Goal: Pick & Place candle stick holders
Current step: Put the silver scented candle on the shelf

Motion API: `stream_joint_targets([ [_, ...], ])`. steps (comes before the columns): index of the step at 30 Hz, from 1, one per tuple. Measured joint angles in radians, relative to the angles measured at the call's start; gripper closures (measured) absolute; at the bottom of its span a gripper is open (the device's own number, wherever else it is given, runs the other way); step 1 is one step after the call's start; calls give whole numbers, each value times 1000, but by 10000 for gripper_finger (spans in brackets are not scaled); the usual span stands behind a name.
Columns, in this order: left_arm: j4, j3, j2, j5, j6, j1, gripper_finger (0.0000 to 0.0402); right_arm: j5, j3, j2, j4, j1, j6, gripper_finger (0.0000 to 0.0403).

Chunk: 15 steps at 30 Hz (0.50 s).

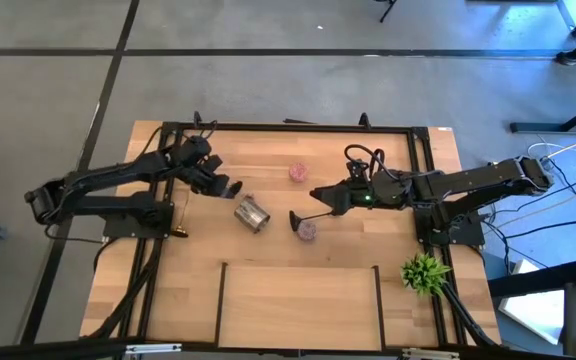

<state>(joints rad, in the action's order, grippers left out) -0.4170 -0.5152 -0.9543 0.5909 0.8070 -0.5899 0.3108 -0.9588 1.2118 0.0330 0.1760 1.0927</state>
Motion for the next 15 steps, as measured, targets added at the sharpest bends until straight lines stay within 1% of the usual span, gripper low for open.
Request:
stream_joint_targets([
  [8, 9, 11, -2, -68, 36, 64, 233, 10, 0, 0, 20, 0, 8, 174],
  [10, 55, 50, -2, -52, 47, 71, 225, 10, 0, 0, 20, 0, 8, 174],
  [12, 116, 104, -2, -31, 92, 84, 221, 10, 0, 0, 21, 0, 10, 174],
  [15, 222, 193, -2, -37, 152, 117, 220, 10, 0, 0, 23, 0, 11, 174],
])
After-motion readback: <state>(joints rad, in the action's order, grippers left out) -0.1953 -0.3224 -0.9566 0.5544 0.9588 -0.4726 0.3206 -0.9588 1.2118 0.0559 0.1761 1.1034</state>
